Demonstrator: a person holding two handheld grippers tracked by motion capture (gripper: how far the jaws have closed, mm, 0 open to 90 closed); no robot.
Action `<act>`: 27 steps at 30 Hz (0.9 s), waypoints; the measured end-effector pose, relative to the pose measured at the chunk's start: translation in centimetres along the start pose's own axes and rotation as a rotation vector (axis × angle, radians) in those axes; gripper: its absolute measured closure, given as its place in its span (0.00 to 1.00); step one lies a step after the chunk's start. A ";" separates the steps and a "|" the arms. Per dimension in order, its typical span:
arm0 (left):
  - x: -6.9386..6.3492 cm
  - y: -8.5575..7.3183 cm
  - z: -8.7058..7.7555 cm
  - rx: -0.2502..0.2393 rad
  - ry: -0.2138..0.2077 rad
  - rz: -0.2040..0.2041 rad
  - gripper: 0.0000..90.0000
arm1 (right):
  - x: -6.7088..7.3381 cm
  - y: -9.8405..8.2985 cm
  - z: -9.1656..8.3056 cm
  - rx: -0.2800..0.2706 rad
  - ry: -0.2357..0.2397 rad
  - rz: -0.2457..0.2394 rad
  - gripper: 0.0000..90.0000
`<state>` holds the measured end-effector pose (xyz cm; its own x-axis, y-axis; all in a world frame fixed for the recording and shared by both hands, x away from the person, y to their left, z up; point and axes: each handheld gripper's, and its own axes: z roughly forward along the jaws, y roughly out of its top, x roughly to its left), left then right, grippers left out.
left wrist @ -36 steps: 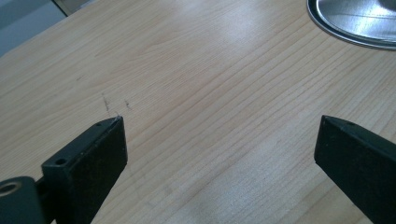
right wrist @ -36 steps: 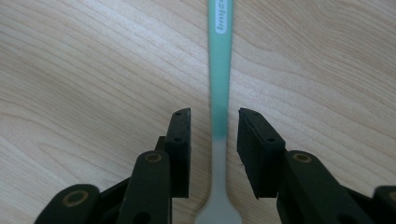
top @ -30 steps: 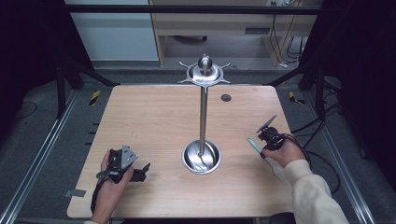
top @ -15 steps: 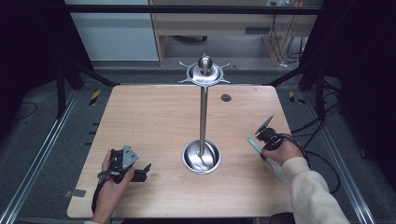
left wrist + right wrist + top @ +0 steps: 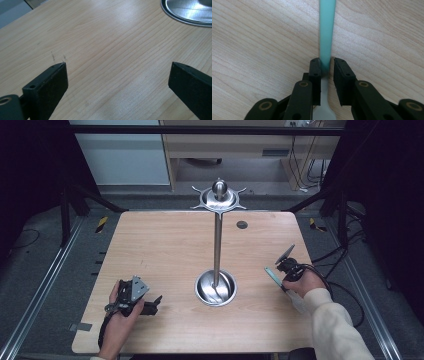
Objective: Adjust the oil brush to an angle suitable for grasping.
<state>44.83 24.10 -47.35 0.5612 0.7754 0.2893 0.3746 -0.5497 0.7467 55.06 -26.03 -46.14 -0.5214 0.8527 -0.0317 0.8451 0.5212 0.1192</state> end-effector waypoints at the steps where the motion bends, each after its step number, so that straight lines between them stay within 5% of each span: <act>1: 0.0 0.0 0.0 0.001 0.000 0.000 0.02 | 0.0 0.0 0.0 -0.002 0.002 0.001 0.86; 27: -0.1 0.0 0.0 0.005 -0.005 0.008 0.02 | -0.2 -0.1 0.4 0.001 0.035 0.023 0.91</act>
<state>44.83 24.02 -47.38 0.5677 0.7697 0.2921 0.3737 -0.5571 0.7416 55.09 -26.22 -46.51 -0.5057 0.8627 0.0054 0.8569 0.5016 0.1185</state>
